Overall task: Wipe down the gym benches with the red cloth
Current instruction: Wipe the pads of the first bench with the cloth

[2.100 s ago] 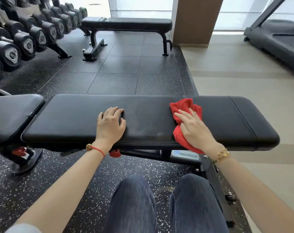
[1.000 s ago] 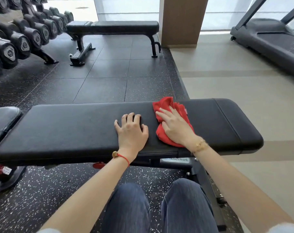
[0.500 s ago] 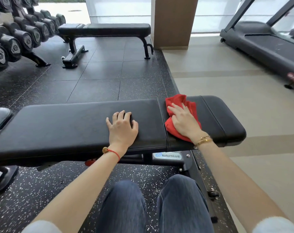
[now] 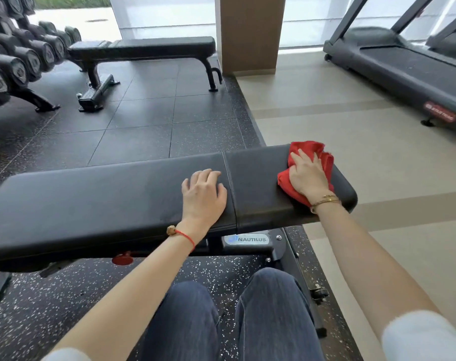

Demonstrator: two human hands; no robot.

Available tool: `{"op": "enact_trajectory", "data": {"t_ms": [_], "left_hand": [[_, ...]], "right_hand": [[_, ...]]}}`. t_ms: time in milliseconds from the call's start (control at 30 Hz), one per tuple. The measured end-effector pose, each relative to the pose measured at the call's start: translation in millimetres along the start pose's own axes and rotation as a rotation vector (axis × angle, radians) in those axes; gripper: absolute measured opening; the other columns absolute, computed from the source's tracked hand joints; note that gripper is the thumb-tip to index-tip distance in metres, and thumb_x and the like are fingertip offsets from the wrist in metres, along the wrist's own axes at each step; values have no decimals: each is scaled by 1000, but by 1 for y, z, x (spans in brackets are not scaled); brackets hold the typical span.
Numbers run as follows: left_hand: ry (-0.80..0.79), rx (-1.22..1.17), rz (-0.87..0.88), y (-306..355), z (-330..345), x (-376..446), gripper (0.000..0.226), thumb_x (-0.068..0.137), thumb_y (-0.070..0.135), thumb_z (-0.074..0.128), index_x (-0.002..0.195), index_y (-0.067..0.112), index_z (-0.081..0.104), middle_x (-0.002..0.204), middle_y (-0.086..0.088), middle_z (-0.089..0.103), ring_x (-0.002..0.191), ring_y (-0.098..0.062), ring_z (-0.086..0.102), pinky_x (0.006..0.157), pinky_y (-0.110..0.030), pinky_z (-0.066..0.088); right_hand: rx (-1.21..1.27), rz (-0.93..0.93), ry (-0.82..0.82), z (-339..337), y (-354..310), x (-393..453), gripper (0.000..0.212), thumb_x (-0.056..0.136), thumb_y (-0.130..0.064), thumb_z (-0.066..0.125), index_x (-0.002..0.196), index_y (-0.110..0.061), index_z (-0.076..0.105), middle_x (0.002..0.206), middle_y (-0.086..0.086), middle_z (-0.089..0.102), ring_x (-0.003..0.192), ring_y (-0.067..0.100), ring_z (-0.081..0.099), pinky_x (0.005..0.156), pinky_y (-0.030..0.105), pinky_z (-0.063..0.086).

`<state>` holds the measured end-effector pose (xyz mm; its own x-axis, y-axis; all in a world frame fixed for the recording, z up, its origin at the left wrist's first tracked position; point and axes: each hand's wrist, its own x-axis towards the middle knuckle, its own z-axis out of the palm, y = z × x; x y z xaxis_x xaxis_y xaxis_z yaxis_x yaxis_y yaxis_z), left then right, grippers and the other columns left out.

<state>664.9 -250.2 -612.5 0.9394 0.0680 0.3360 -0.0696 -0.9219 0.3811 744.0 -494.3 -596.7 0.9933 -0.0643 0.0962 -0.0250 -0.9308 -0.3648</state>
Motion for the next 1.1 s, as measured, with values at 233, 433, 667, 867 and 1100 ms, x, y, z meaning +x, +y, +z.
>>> {"op": "enact_trajectory", "data": {"t_ms": [233, 433, 667, 867, 1100], "left_hand": [[-43, 34, -21, 10, 27, 4, 38, 97, 32, 45, 133, 24, 52, 143, 3, 49, 139, -19, 34, 117, -61, 17], [15, 54, -24, 14, 30, 4, 36, 93, 28, 50, 127, 21, 56, 137, -1, 55, 134, -23, 41, 114, -64, 23], [26, 82, -27, 16, 29, 5, 37, 91, 29, 51, 126, 22, 57, 134, 1, 57, 130, -22, 45, 112, -63, 26], [39, 83, -26, 16, 30, 4, 37, 91, 29, 52, 127, 23, 58, 135, 1, 58, 131, -22, 45, 112, -61, 26], [32, 64, -21, 14, 31, 3, 37, 93, 28, 51, 129, 21, 57, 137, -1, 57, 133, -23, 44, 114, -62, 23]], "right_hand": [[51, -111, 69, -4, 49, -44, 47, 96, -15, 38, 142, -19, 46, 155, 3, 35, 146, 31, 22, 122, 40, 7], [45, 92, 22, -16, 67, 17, 50, 98, -18, 32, 148, -16, 36, 159, 7, 24, 147, 35, 16, 122, 45, 7], [22, -114, -52, -4, 10, 58, 48, 97, -15, 34, 145, -13, 40, 158, 6, 27, 145, 37, 19, 121, 40, 7], [-23, -402, -78, -3, 1, -6, 48, 94, -10, 42, 142, -15, 45, 155, 2, 34, 144, 30, 23, 121, 44, 8], [81, -225, 44, -16, 61, -51, 47, 94, -9, 42, 139, -18, 50, 151, 0, 40, 143, 26, 26, 122, 38, 10]]}}
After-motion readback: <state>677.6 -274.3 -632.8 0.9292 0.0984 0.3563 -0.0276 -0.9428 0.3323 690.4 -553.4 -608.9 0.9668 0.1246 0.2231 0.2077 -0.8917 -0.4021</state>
